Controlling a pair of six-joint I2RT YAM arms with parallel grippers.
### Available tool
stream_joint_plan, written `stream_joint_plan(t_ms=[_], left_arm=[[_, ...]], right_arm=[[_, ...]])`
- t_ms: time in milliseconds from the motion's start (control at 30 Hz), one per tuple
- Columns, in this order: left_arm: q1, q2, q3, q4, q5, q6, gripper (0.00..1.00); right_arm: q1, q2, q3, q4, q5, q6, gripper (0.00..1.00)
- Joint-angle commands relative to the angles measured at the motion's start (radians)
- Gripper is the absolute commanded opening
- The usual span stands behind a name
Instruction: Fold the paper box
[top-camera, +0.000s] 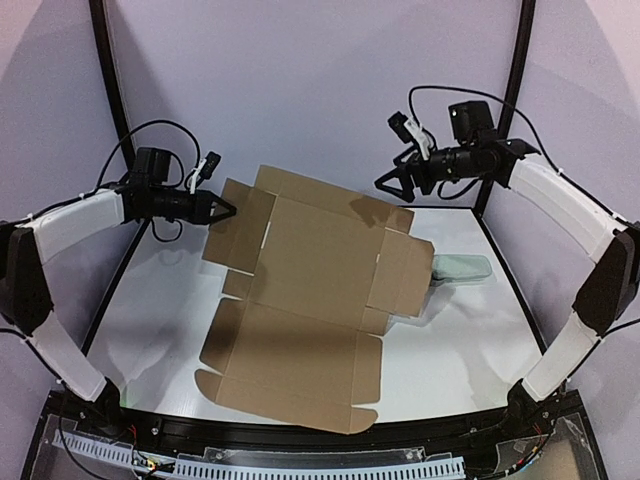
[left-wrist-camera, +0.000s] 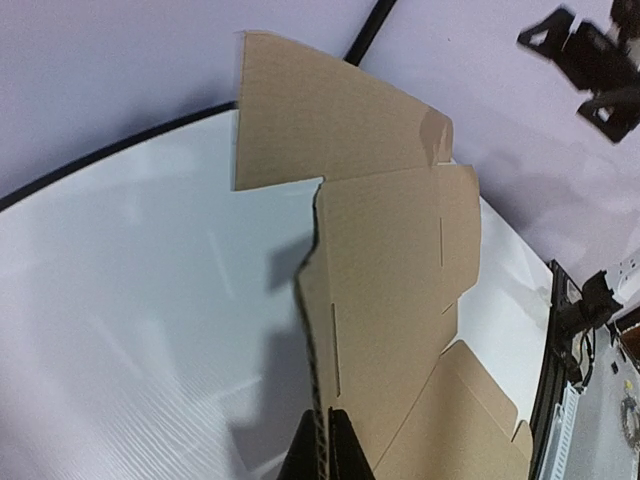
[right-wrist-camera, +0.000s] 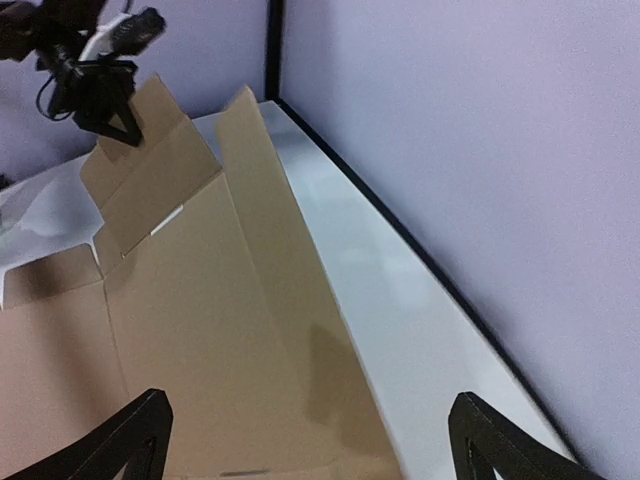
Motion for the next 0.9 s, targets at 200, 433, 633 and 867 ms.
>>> stream_joint_plan(t_ms=[200,433,633,867], left_arm=[[-0.028,-0.138,-0.123,0.084,0.013,0.007,0.01],[-0.030,-0.181,-0.155,0.127,0.009,-0.010,0.01],[-0.031,-0.181,-0.156,0.148,0.012,-0.036,0.01],[-0.030,-0.166,-0.158,0.180,-0.002,-0.088,0.01]], right_arm=[[0.146,0.239,0.367,-0.348,0.146,-0.330,0.98],[0.150,0.415,0.559,-0.512,0.159,-0.347,0.91],[0.169,0.430,0.539,-0.509,0.135,-0.374,0.81],[0.200,0.381,0.472,-0.422,0.151,-0.373,0.53]])
